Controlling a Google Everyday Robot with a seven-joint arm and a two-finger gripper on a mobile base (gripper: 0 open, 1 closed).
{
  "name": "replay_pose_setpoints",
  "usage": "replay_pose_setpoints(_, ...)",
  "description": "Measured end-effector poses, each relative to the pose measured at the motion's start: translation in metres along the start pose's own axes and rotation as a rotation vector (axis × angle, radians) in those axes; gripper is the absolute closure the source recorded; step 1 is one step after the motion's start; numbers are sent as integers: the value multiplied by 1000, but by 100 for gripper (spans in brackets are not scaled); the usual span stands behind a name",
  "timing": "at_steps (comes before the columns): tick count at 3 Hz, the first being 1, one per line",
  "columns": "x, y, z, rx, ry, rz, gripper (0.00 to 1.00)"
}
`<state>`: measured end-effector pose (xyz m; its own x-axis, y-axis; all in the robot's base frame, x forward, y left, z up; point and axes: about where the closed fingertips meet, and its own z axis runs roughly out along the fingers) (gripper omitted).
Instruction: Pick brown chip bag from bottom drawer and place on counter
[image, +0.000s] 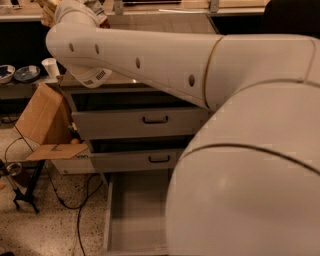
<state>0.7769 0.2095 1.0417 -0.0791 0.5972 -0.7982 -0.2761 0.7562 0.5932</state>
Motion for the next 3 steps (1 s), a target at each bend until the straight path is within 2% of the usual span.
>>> replay_pose_setpoints(1,0,15,-2,-62,33,2,35)
replay_pose_setpoints(2,2,27,-5,-89,87,-14,11)
replay_pose_setpoints(3,7,34,-8,-57,129,-50,0)
